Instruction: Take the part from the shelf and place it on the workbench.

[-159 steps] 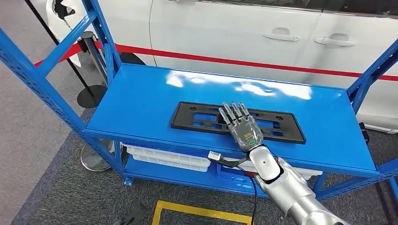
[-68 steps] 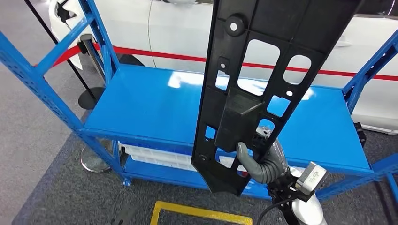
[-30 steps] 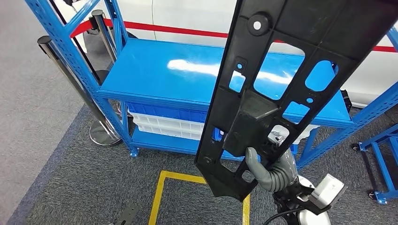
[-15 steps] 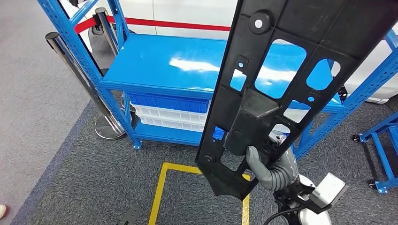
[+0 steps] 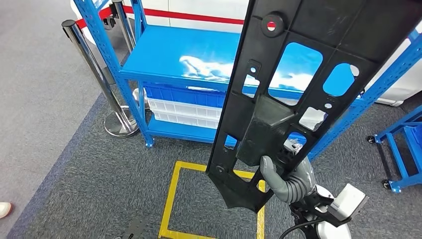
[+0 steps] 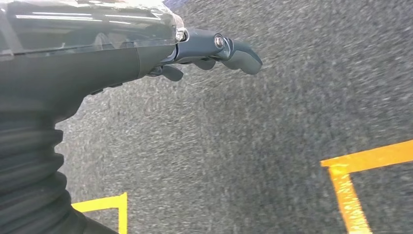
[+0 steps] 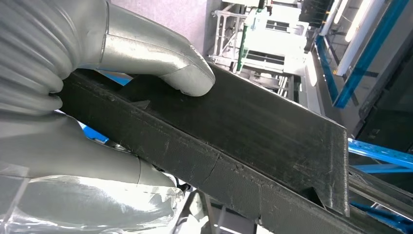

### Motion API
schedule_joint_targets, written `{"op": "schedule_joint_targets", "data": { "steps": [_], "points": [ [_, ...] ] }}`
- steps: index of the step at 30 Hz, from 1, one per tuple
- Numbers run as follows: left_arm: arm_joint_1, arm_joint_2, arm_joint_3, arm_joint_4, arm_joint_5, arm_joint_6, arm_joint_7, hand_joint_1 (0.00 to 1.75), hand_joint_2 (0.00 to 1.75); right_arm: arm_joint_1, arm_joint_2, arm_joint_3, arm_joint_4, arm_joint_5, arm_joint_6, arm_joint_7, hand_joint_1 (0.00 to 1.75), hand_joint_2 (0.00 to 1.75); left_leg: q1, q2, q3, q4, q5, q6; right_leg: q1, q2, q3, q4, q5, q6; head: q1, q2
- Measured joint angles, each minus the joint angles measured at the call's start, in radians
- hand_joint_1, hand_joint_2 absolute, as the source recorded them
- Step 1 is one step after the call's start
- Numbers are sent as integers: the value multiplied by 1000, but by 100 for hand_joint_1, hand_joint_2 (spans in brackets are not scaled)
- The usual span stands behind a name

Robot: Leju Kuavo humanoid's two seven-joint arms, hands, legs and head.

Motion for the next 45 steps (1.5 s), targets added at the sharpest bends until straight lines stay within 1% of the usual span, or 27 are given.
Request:
{"op": "schedule_joint_targets", "data": {
  "steps": [2, 3, 4, 6, 8, 10, 11, 12, 14, 15, 16, 18, 20, 22, 24, 26, 28, 29, 31, 33, 36, 37, 38, 40, 42, 43, 45],
  "points": [
    [0, 0, 0, 0, 0, 0, 0, 0, 175, -4, 0, 0, 0, 0, 0, 0, 175, 175, -2, -1, -22, 8, 18, -8, 5, 1, 108, -147, -9, -11, 0, 0],
    [0, -1, 0, 0, 0, 0, 0, 0, 175, -6, 0, 0, 0, 0, 0, 0, 175, 175, -2, -2, -27, 8, 27, -14, 9, 2, 141, -200, -23, -16, 0, 0],
    [0, -1, 0, 0, 1, 0, 0, 0, 175, -8, 0, 0, 0, -1, 1, 0, 175, 175, -2, -2, -29, 5, 38, -20, 12, 3, 155, -229, -33, -21, -1, 0],
    [2, -1, 0, 0, 2, 0, 0, 0, 175, -9, 0, 0, 1, -1, 1, -1, 175, 175, -1, -2, -36, 0, 50, -32, 11, 1, 142, -238, -14, -34, -1, 0],
    [5, -1, 0, 0, 3, 0, 0, 0, 175, -11, 1, 0, 2, -2, 2, -1, 175, 175, 1, -4, -57, 41, -7, -41, 6, -4, 116, -243, 14, -51, -1, 0],
    [5, 0, 0, 0, 3, 0, 0, 0, 175, -11, 1, 0, 4, -3, 3, -1, 175, 175, 4, -5, -86, 155, -117, -48, 6, -6, 83, -241, 42, -60, -1, 0],
    [5, 0, 0, 0, 3, 0, 0, 0, 175, -11, 1, 0, 6, -4, 3, -1, 175, 175, 5, -5, -96, 222, -153, -51, 6, -7, 64, -240, 56, -61, -1, 0],
    [5, 0, 0, 0, 2, 0, 0, 0, 175, -11, 1, 0, 7, -5, 3, -1, 175, 175, 5, -5, -97, 274, -161, -54, 7, -7, 45, -237, 69, -60, -1, 0],
    [4, 0, 0, 0, 1, 0, 0, 0, 175, -11, 1, 0, 10, -8, 3, -1, 175, 175, 5, -5, -60, 290, -113, -55, 7, -8, 5, -229, 95, -56, -1, 0],
    [3, 0, 0, 0, 0, 0, 0, 0, 175, -11, 1, 0, 11, -10, 2, -2, 175, 175, 5, -5, -14, 246, -87, -52, 7, -8, -13, -224, 107, -54, -1, 0],
    [2, 0, 0, 0, -1, 0, 0, 0, 175, -10, 1, 0, 10, -11, 2, -2, 175, 175, 4, -5, 48, 173, -84, -48, 8, -8, -27, -220, 118, -50, -1, 0],
    [-2, 0, 0, 0, -6, 3, -5, 0, 175, -10, 1, 0, 9, -15, 2, -5, 175, 175, 0, -7, 153, 25, -118, -38, 10, -9, -42, -216, 138, -40, -1, 0],
    [-3, 0, -2, 0, -14, 10, -11, 0, 175, -9, 1, 0, 8, -18, 0, -6, 175, 175, -5, -6, 177, -30, -134, -26, 10, -10, -45, -222, 158, -26, -1, 0],
    [-1, 0, -3, 0, -19, 15, -13, 0, 175, -5, -1, -1, 8, -23, -1, -4, 175, 175, -4, 1, 162, -31, -114, -10, 5, -6, -54, -214, 155, -14, 0, 0],
    [0, 0, -5, 0, -21, 16, -13, 0, 175, 0, -3, -3, 9, -29, -1, 5, 175, 175, -1, 11, 139, -34, -89, 2, 0, 0, -88, -135, 87, -5, 0, 0],
    [0, 0, -7, 0, -22, 16, -13, 0, 175, 5, -6, -7, 9, -36, 0, 12, 175, 175, -2, 20, 111, -32, -68, 5, -1, 2, -131, 1, -4, 2, 0, 0],
    [1, 0, -7, 0, -24, 16, -13, 0, 175, 11, -9, -11, 10, -39, 1, 16, 175, 175, -3, 33, 84, -26, -50, 3, -2, 1, -125, 57, -36, 6, 0, 0],
    [1, 0, -7, 0, -25, 15, -12, 0, 175, 13, -9, -13, 10, -40, 2, 18, 175, 175, -2, 40, 72, -22, -45, 1, -2, -2, -90, 24, -26, 6, 0, 0],
    [1, -1, -8, 0, -28, 15, -11, 0, 175, 12, -10, -17, 9, -43, 2, 20, 175, 175, -4, 54, 55, -12, -38, -5, 0, -25, 16, -111, 6, -1, 0, 0],
    [1, -2, -8, 0, -30, 14, -10, 0, 175, 12, -10, -19, 7, -46, 4, 21, 175, 175, -7, 67, 48, -4, -34, -13, 7, -45, 75, -205, 20, -13, 0, 0],
    [0, -3, -9, 0, -31, 15, -8, 0, 175, 15, -11, -25, 4, -50, 8, 24, 175, 175, -7, 83, 46, -2, -29, -30, 11, -29, 71, -218, 30, -33, 0, 0],
    [0, -4, -9, 0, -31, 16, -7, 0, 175, 16, -12, -27, 2, -51, 8, 24, 175, 175, -5, 74, 42, 6, -36, -37, 9, -22, 68, -221, 36, -41, -1, 0],
    [1, -4, -9, 0, -31, 16, -6, 0, 175, 16, -12, -29, 1, -51, 9, 24, 175, 175, -4, 57, 32, 31, -57, -42, 6, -15, 64, -223, 43, -49, -1, 0],
    [3, -4, -9, 0, -30, 17, -4, 0, 175, 18, -13, -31, -2, -52, 10, 24, 175, 175, -1, 15, -13, 142, -129, -50, 5, 0, 54, -225, 54, -59, -1, 0],
    [6, -4, -9, 0, -30, 17, -1, 0, 175, 22, -13, -34, -3, -52, 11, 24, 175, 175, -1, 1, -62, 270, -188, -51, 7, 20, 41, -224, 64, -62, -1, 0],
    [8, -4, -9, 0, -30, 17, -1, 0, 175, 25, -13, -35, -3, -51, 11, 24, 175, 175, -1, -1, -68, 293, -191, -50, 8, 31, 35, -223, 68, -62, -1, 0],
    [8, -4, -9, 0, -31, 17, 0, 0, 175, 29, -14, -39, -6, -49, 11, 24, 175, 175, -1, -10, -20, 217, -143, -43, 10, 55, 29, -220, 75, -58, -1, 0]
  ]
}}
